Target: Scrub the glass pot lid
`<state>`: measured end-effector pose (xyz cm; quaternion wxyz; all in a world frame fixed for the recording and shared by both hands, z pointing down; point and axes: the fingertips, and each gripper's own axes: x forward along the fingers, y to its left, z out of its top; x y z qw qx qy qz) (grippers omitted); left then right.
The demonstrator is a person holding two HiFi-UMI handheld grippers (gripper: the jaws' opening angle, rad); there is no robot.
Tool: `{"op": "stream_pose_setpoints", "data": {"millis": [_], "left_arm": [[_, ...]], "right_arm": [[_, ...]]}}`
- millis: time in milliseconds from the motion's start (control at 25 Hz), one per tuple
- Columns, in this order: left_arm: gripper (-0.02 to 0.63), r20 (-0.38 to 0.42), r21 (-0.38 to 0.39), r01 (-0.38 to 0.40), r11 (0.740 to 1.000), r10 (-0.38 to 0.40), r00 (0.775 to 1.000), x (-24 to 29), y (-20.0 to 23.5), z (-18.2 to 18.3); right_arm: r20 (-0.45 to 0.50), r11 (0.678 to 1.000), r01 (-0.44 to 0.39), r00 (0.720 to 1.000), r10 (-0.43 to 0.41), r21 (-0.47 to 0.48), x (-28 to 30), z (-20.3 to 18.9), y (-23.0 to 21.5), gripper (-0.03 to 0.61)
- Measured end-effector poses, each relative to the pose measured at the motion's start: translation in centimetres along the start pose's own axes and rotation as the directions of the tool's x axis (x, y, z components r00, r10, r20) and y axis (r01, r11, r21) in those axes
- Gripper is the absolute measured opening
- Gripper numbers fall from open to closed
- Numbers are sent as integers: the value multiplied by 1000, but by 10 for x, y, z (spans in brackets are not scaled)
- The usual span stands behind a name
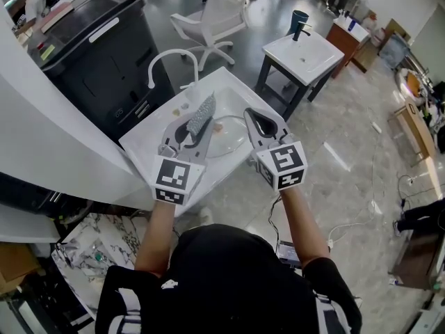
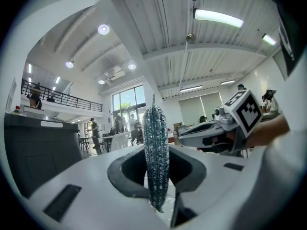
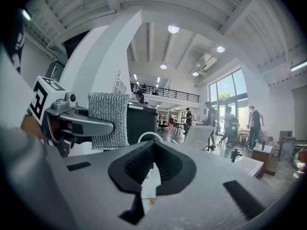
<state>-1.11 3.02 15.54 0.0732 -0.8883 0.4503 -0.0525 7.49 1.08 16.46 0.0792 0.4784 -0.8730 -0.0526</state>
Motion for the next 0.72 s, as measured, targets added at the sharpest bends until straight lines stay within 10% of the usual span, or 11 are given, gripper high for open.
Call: {"op": "stream_pose_setpoints", "data": {"millis": [720], "left_arm": [[74, 2, -52, 14, 999, -14, 1000, 0, -8, 1]], "right_arm": [[4, 1000, 7, 1000, -7, 3, -7, -3, -3, 0]]}}
